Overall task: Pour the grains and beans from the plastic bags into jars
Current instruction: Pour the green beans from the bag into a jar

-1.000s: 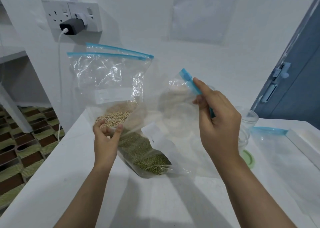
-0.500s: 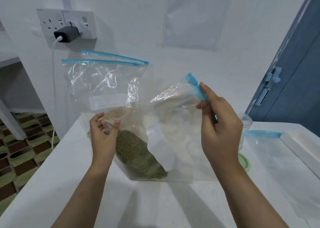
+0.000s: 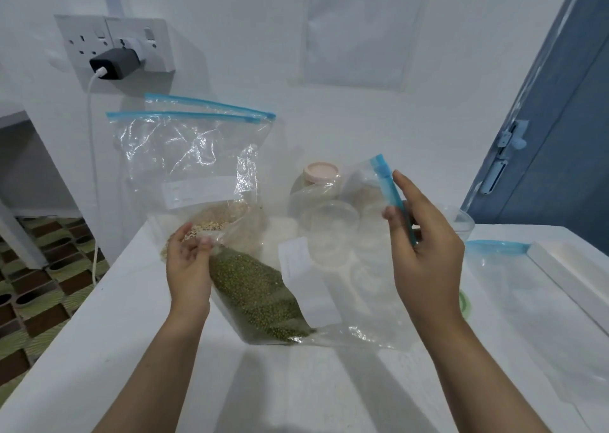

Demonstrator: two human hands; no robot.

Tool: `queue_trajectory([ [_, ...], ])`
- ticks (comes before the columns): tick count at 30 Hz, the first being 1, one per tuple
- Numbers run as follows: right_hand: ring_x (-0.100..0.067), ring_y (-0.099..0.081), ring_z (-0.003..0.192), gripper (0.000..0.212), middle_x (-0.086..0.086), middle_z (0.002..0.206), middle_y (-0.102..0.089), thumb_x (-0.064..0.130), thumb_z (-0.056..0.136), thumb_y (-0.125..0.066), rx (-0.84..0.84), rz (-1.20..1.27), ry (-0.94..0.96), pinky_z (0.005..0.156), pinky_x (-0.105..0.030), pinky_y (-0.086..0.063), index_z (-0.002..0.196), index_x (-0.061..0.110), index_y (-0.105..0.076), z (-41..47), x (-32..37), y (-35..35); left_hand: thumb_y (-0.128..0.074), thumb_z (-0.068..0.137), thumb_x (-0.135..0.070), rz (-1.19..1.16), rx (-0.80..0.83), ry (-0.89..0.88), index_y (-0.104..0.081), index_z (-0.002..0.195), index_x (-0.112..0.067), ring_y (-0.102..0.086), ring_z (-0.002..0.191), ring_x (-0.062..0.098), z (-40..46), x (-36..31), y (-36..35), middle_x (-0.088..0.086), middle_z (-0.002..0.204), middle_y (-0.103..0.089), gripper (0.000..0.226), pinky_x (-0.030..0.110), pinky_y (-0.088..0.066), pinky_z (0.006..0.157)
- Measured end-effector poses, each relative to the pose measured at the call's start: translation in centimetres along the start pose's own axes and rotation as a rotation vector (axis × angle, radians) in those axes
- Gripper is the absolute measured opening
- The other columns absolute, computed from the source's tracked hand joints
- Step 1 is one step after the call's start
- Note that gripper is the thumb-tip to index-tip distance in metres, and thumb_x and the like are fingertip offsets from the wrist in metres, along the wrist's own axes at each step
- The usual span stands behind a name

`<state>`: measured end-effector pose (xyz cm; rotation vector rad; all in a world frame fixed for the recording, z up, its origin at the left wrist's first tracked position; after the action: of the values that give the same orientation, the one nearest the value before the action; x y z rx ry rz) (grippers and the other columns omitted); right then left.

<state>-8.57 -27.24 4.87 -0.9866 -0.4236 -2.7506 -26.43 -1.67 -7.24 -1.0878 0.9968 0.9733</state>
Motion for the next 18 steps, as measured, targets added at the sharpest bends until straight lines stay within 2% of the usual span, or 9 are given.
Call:
queue_trajectory([
  [2, -0.006, -0.061, 0.094, 0.044, 0.003, 0.108, -0.068, 0.011, 0.1, -0.058, 0.01, -0.011, -0.023, 0.079, -0.012, -0.045, 0.142, 0.021, -0.054, -0.1, -0.1, 0.2, -0.059, 0.098, -0.011, -0.04, 0.009, 0.033, -0.051, 0.135, -0.026, -0.066, 0.092, 0.0, -0.2, -0.2, -0.1, -0.001, 0.101, -0.067, 0.04, 0.015, -0.048, 0.093],
  [4, -0.001, -0.06, 0.097, 0.044, 0.002, 0.114, -0.068, 0.013, 0.1, -0.058, 0.015, -0.032, -0.029, 0.084, -0.01, -0.045, 0.143, 0.022, -0.054, -0.2, -0.1, 0.2, -0.06, 0.097, -0.01, -0.068, 0.025, 0.088, -0.05, 0.138, -0.02, -0.066, 0.092, -0.002, -0.2, -0.1, -0.2, -0.001, 0.104, -0.069, 0.043, 0.017, -0.049, 0.096],
  [7, -0.004, -0.06, 0.101, 0.043, -0.002, 0.117, -0.068, 0.018, 0.101, -0.058, 0.014, -0.044, -0.043, 0.087, -0.015, -0.049, 0.143, 0.024, -0.053, -0.2, -0.2, 0.2, -0.062, 0.096, -0.011, -0.092, 0.042, 0.144, -0.051, 0.139, -0.015, -0.066, 0.1, 0.008, 0.1, 0.1, -0.2, 0.004, 0.11, -0.069, 0.044, 0.03, -0.044, 0.109],
  [9, -0.002, -0.058, 0.098, 0.042, 0.001, 0.113, -0.066, 0.018, 0.101, -0.059, 0.008, -0.029, -0.047, 0.084, -0.015, -0.048, 0.142, 0.024, -0.054, -0.1, -0.2, 0.2, -0.062, 0.096, -0.01, -0.079, 0.027, 0.125, -0.052, 0.138, -0.017, -0.066, 0.099, 0.01, 0.0, -0.1, -0.2, 0.0, 0.101, -0.069, 0.044, 0.028, -0.046, 0.105],
  [11, 0.0, -0.057, 0.097, 0.041, 0.005, 0.11, -0.063, 0.016, 0.101, -0.059, 0.006, -0.026, -0.041, 0.083, -0.014, -0.047, 0.141, 0.022, -0.055, 0.0, -0.2, 0.2, -0.062, 0.096, -0.007, -0.079, 0.009, 0.087, -0.052, 0.138, -0.017, -0.066, 0.092, 0.003, -0.2, -0.5, -0.4, -0.004, 0.093, -0.069, 0.045, 0.018, -0.049, 0.097],
  [13, -0.003, -0.059, 0.098, 0.042, 0.008, 0.111, -0.063, 0.011, 0.101, -0.057, 0.011, -0.033, -0.023, 0.085, -0.022, -0.051, 0.141, 0.023, -0.054, 0.0, -0.2, 0.1, -0.061, 0.095, -0.003, -0.088, -0.004, 0.052, -0.052, 0.137, -0.017, -0.066, 0.088, -0.001, -0.4, -0.7, -0.5, -0.004, 0.089, -0.068, 0.045, 0.014, -0.049, 0.093],
  [16, -0.013, -0.062, 0.095, 0.053, 0.011, 0.106, -0.062, -0.002, 0.099, -0.051, 0.049, -0.034, 0.018, 0.083, -0.034, -0.055, 0.142, 0.029, -0.052, -0.2, 0.0, 0.0, -0.06, 0.095, 0.0, -0.102, -0.024, 0.026, -0.053, 0.134, -0.018, -0.066, 0.087, -0.001, -0.4, -1.1, -0.4, -0.002, 0.089, -0.065, 0.044, 0.017, -0.048, 0.097],
  [18, -0.014, -0.063, 0.09, 0.065, 0.001, 0.097, -0.061, -0.013, 0.095, -0.047, 0.059, -0.03, 0.028, 0.082, -0.031, -0.054, 0.14, 0.034, -0.051, -0.3, 0.0, 0.0, -0.061, 0.095, -0.001, -0.1, -0.045, 0.012, -0.055, 0.131, -0.02, -0.065, 0.087, 0.001, -0.4, -1.4, -0.5, -0.003, 0.087, -0.064, 0.042, 0.019, -0.047, 0.099],
])
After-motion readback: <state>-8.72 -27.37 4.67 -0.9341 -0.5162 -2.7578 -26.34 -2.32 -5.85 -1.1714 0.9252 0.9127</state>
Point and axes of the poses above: each hand's wrist, its own z-axis towards the middle knuckle, its own y-axis out of the back of the hand, x = y × z, the point moved 3 cm from there along z, towards the middle knuckle
